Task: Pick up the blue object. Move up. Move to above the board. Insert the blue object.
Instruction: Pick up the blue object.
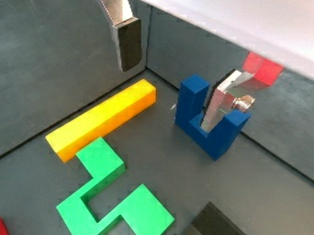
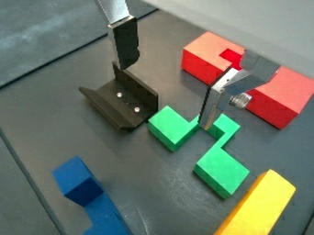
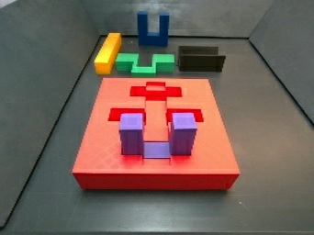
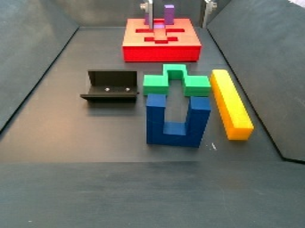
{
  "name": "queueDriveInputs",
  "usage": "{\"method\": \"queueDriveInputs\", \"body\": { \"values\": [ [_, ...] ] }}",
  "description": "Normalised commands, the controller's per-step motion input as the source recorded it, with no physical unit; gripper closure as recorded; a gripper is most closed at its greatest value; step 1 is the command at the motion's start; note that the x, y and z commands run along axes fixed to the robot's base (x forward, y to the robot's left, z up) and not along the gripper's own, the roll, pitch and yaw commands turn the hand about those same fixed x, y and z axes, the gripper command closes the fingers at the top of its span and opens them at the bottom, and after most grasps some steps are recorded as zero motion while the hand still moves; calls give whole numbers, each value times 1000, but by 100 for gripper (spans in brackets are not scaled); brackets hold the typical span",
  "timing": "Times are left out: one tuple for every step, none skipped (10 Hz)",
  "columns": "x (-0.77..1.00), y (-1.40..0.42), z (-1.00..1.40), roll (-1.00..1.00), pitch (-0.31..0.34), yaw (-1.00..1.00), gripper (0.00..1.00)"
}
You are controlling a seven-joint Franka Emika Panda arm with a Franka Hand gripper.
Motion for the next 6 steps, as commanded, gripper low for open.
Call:
{"method": "queueDriveInputs", "body": {
  "values": [
    [0, 0, 0, 36, 11, 0, 0],
    [371, 291, -60, 0, 99, -120, 0],
    [489, 489, -23, -14, 144, -149, 0],
    [537, 569, -51, -43, 219, -200, 0],
    [549, 474, -183, 0, 246, -166, 0],
    [569, 449, -177, -13, 240, -126, 0]
  ]
}}
